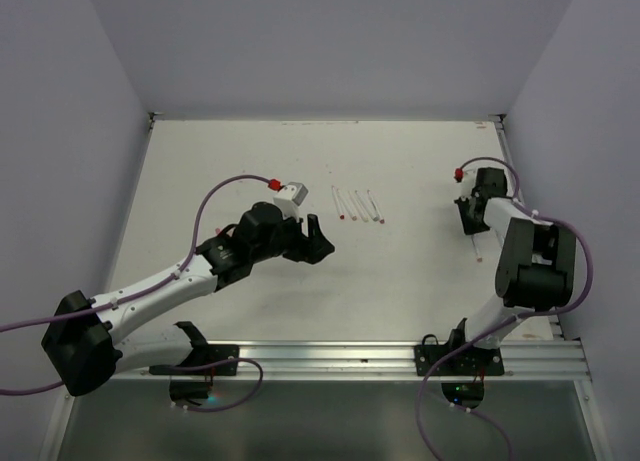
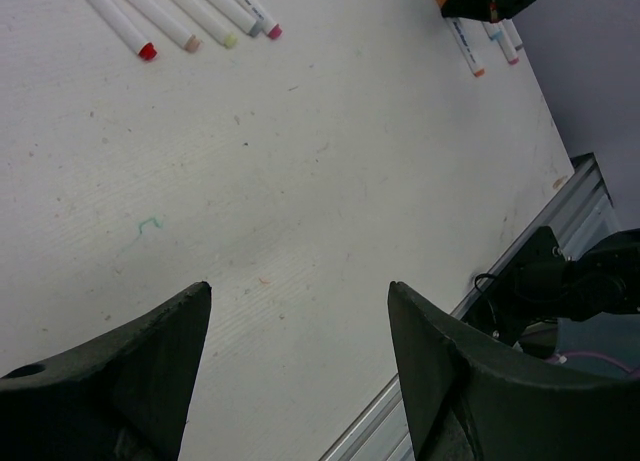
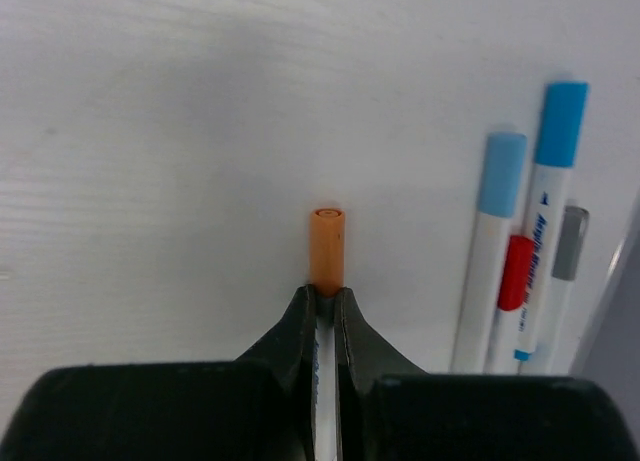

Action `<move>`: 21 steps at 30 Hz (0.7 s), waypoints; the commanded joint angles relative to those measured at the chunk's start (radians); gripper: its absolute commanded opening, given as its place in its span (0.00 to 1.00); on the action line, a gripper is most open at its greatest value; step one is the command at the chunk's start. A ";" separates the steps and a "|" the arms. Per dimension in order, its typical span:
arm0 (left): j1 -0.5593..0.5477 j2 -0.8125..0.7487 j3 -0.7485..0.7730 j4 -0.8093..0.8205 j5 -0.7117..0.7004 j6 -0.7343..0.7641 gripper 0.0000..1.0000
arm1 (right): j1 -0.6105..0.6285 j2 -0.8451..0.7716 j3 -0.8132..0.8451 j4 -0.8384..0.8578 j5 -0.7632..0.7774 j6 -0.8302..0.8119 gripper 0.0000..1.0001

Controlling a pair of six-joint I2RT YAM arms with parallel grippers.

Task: Open the pen caps

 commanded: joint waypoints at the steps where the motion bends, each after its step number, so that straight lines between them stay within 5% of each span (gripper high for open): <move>1: 0.020 -0.023 0.036 0.020 -0.008 -0.003 0.74 | 0.096 0.027 0.057 -0.085 0.010 0.051 0.00; 8: 0.078 -0.049 0.105 -0.043 0.011 -0.013 0.72 | 0.201 -0.056 0.239 -0.155 -0.076 0.298 0.00; 13: 0.205 -0.055 0.108 0.000 0.150 -0.030 0.70 | 0.285 -0.120 0.344 -0.252 -0.241 0.455 0.00; 21: 0.258 0.068 0.196 0.080 0.330 0.037 0.66 | 0.484 -0.272 0.204 -0.039 -0.458 0.580 0.00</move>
